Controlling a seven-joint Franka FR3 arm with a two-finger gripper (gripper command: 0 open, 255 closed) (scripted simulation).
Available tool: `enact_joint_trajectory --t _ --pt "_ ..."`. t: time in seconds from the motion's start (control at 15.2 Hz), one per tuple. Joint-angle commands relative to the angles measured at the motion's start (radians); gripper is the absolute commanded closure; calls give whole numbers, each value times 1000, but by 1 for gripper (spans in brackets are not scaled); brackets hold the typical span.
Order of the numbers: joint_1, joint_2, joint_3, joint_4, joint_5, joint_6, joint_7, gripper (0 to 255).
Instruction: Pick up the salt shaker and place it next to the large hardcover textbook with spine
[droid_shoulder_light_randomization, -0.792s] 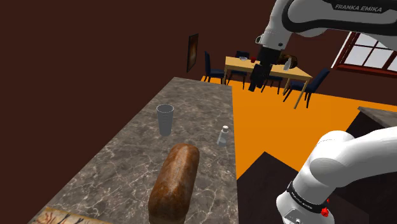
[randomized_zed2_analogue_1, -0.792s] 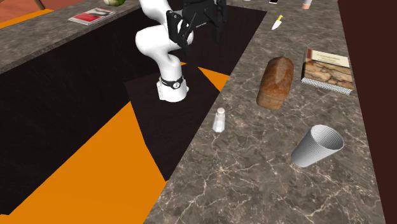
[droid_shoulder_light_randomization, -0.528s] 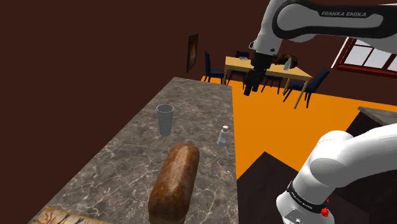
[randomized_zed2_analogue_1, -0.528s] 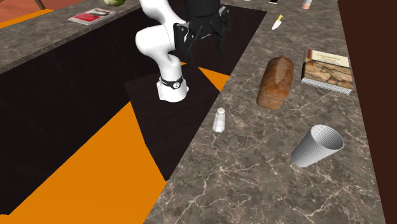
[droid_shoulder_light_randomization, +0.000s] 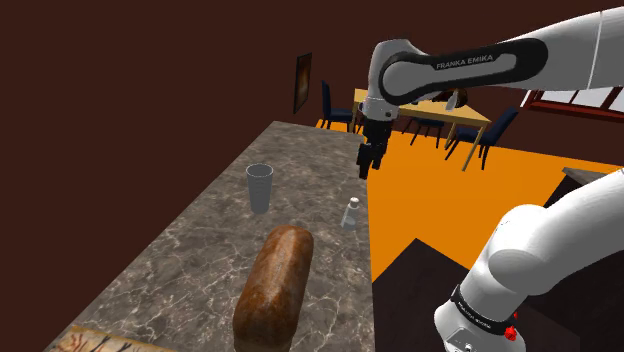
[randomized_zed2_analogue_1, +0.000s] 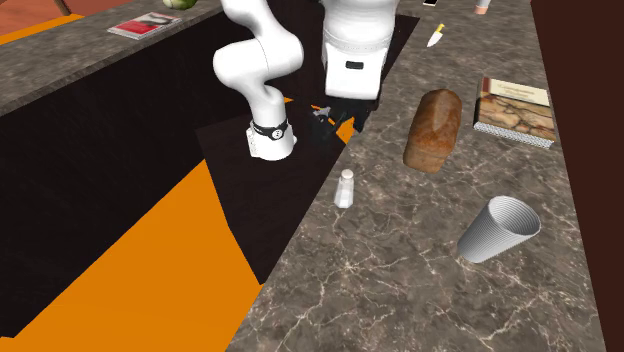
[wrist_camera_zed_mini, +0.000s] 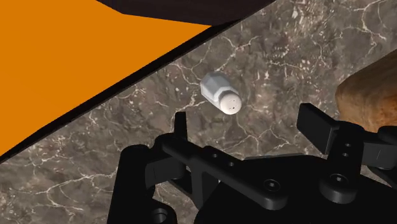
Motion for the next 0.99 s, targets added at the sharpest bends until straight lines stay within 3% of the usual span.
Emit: enact_joint_trajectory --t 0.0,0.4,0.92 --pt "8 77 17 11 -5 38 9 0" --pt "24 286 53 25 -36 148 30 0" --pt "25 321 54 -52 -37 259 32 0"
